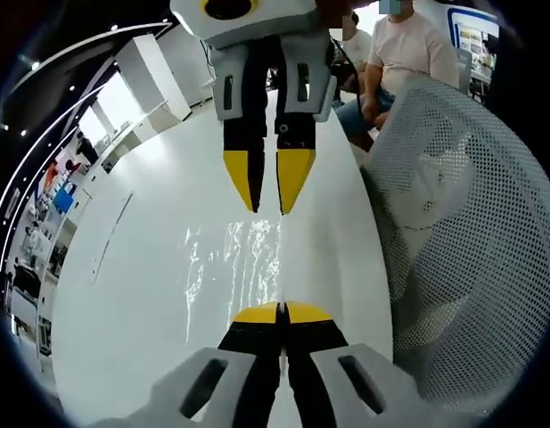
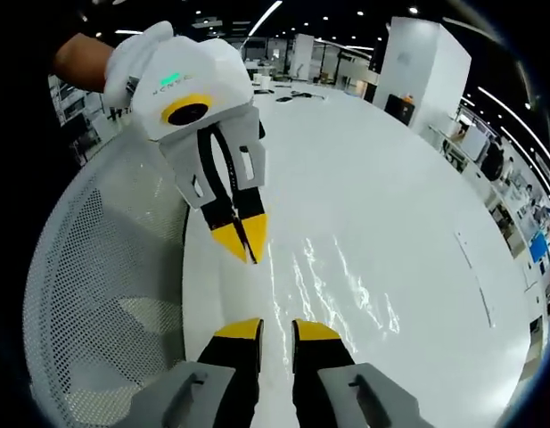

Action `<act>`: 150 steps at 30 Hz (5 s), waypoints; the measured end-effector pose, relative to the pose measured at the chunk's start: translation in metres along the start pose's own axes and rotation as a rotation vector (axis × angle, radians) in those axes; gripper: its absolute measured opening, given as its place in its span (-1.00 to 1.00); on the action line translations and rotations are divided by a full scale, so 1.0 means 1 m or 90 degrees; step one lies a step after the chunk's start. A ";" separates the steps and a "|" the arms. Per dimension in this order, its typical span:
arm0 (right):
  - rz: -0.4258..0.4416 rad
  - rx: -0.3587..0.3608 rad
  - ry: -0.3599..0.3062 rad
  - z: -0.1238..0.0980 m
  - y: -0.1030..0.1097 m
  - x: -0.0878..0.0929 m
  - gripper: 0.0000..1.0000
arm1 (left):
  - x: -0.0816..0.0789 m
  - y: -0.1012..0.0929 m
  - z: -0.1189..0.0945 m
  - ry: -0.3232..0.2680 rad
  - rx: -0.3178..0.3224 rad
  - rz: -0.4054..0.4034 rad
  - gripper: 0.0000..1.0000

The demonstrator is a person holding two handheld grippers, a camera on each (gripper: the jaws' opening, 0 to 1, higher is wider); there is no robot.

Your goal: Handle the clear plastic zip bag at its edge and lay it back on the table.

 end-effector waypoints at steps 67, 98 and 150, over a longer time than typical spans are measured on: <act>0.086 -0.077 0.035 0.041 0.011 0.002 -1.00 | -0.005 -0.005 -0.006 -0.077 -0.010 0.070 -0.69; 0.039 0.000 -0.061 0.013 -0.006 -0.033 -1.00 | -0.012 -0.002 -0.001 -0.036 -0.009 0.109 -0.85; -0.142 0.191 -0.139 0.003 -0.022 -0.048 -1.00 | -0.010 0.025 -0.006 -0.003 -0.084 -0.018 -0.82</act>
Point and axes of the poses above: the point that each gripper's makers call its tool centre point, and the gripper's own axes: z roughly forward along the fingers, y roughly to its left, x roughly out of its underside, the point moved 8 cm from there along -z, roughly backward along the fingers, and after that the axes turned 12 degrees about z, right-handed, at the moved point
